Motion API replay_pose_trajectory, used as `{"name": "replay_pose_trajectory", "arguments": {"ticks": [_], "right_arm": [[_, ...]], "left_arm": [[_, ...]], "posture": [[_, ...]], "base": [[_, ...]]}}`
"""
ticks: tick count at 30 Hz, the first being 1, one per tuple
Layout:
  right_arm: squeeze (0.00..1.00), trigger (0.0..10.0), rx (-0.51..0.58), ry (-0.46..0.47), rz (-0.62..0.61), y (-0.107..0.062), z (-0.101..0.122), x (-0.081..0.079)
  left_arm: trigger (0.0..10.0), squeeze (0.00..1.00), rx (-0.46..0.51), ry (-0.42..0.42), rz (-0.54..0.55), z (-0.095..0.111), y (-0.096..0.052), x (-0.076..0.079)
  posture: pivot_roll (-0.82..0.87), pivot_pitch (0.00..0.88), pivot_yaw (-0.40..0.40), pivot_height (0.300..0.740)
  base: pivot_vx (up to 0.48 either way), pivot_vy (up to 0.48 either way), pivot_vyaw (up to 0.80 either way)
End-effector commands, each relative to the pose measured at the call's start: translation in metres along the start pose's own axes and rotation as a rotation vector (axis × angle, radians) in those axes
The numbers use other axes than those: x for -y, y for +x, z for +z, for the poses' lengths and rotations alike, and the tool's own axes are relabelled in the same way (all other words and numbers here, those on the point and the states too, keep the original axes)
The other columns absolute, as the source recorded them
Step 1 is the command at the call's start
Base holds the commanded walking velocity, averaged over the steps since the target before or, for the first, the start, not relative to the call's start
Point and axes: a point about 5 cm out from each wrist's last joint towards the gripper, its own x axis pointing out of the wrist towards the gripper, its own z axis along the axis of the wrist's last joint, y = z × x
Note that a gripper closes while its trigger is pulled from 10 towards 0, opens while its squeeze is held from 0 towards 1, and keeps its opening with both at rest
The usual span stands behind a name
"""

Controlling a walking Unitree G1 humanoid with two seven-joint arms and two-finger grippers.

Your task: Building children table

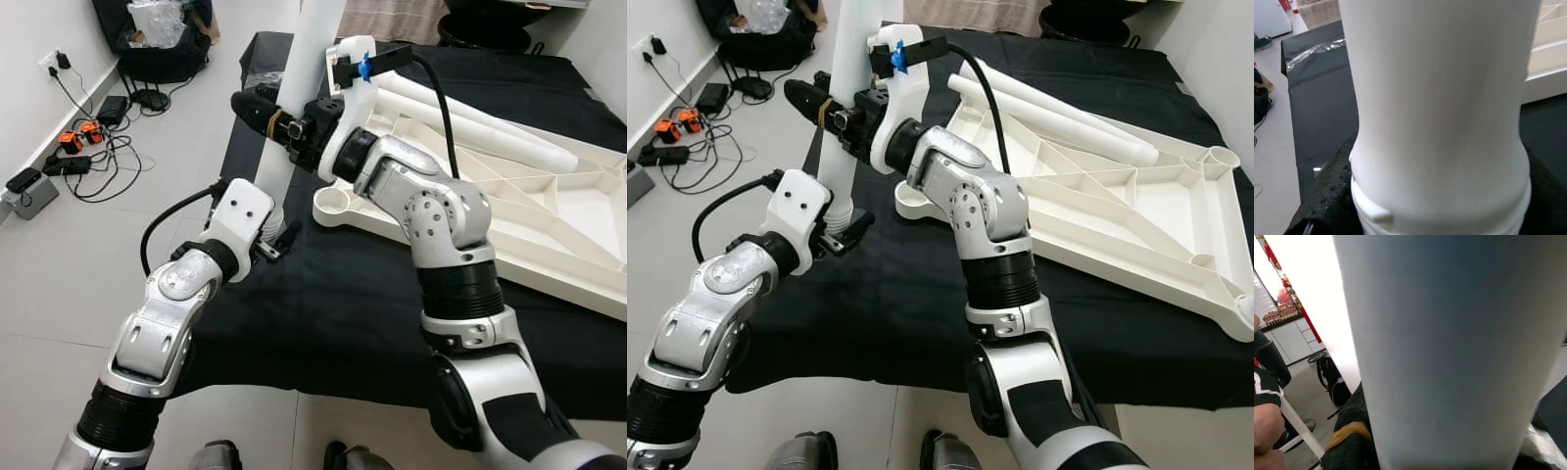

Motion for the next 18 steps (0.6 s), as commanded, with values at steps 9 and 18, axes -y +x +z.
{"name": "replay_pose_trajectory", "arguments": {"ticks": [9, 18], "right_arm": [[0.0, 10.0, 0.0, -0.018, 0.033, 0.001, -0.002, -0.008], [1.0, 10.0, -0.01, -0.03, 0.05, -0.002, -0.01, -0.007]], "left_arm": [[5.0, 0.0, -0.011, 0.039, -0.015, -0.003, 0.001, 0.004], [10.0, 0.0, 0.001, 0.053, -0.048, -0.001, -0.001, 0.011]], "posture": [[0.08, 0.14, -0.07, 0.74], [0.08, 0.131, -0.071, 0.74]], "base": [[0.0, 0.0, 0.0], [0.0, 0.0, 0.0]]}}
